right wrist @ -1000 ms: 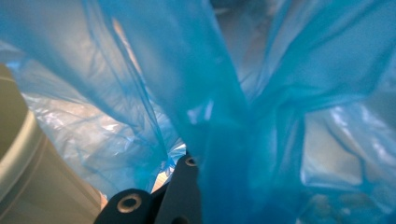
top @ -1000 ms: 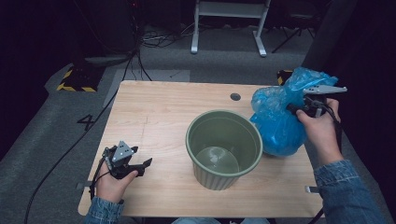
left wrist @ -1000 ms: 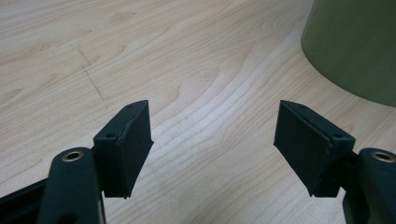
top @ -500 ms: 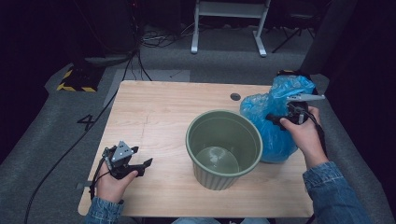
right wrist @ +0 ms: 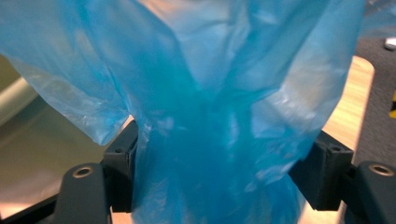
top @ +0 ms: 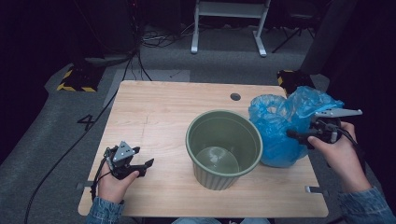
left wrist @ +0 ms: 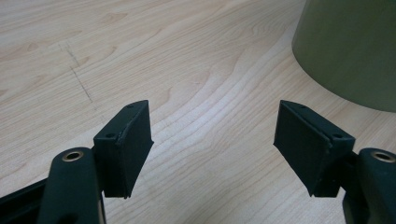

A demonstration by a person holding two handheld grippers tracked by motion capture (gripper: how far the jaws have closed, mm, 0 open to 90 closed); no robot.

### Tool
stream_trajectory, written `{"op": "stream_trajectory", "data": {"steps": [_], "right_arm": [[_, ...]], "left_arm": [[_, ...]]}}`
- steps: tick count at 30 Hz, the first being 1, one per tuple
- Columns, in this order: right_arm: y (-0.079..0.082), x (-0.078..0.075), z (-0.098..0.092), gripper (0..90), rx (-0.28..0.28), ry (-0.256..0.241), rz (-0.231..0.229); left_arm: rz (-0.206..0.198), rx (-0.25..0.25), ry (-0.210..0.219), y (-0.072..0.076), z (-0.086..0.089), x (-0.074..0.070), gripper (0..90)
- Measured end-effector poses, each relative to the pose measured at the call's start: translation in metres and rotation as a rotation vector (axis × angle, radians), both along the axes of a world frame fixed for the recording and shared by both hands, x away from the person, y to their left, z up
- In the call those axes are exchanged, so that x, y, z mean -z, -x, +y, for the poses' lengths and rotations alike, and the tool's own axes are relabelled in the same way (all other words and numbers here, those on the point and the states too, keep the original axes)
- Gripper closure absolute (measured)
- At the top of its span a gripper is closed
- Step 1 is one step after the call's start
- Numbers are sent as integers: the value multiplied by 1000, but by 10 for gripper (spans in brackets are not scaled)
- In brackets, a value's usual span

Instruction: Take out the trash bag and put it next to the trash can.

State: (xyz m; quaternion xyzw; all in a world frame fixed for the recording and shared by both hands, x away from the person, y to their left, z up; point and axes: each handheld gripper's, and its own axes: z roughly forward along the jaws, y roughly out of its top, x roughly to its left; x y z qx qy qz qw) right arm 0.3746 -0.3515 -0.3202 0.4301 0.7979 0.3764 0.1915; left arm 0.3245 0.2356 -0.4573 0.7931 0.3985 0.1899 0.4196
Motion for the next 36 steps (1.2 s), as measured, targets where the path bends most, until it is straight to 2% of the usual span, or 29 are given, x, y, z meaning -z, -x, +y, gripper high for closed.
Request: {"op": "stream_trajectory", "data": {"steps": [2, 4, 6, 8, 9, 11, 13, 15, 18, 23, 24, 25, 27, 28, 29, 33, 36], "right_arm": [[8, -1, -4, 295, -4, 5, 11], [22, 1, -10, 303, 0, -14, 22], [25, 3, -14, 303, 4, -14, 19], [32, 8, -20, 301, 11, -22, 30], [41, 16, -28, 298, 17, -38, 33], [44, 18, -31, 296, 19, -46, 34], [53, 27, -40, 291, 34, -72, 23], [56, 30, -42, 281, 36, -71, 10], [63, 41, -47, 271, 33, -80, -7], [76, 65, -54, 271, 47, -73, -48], [78, 70, -56, 271, 53, -67, -47], [82, 74, -58, 271, 66, -72, -25], [87, 83, -62, 271, 74, -81, -32], [92, 92, -68, 271, 87, -75, -18], [92, 92, -68, 271, 87, -75, -18], [97, 111, -77, 270, 95, -89, 7], [100, 124, -84, 269, 110, -50, -7]], "left_arm": [[0, -1, 1, 0, 0, 0, 270], [1, 0, 1, 0, 0, 1, 270], [2, -1, 1, 0, 0, 1, 270], [2, 0, 3, 0, 1, 0, 270], [1, 0, 4, 0, 1, 1, 270], [5, -3, 6, 0, 1, 1, 270], [10, -4, 8, 0, 1, 2, 270], [11, -1, 3, 0, 0, 3, 270], [11, -1, 2, 2, 1, 4, 270], [38, -12, -1, 5, 5, 11, 270], [40, -10, -3, 6, 5, 12, 270], [40, -11, -3, 7, 6, 12, 270], [43, -12, -6, 8, 7, 13, 271], [42, -10, -13, 9, 7, 14, 270], [48, -16, -6, 10, 7, 15, 270], [61, -12, -28, 14, 8, 19, 270], [74, -16, -36, 17, 10, 23, 269]]}}
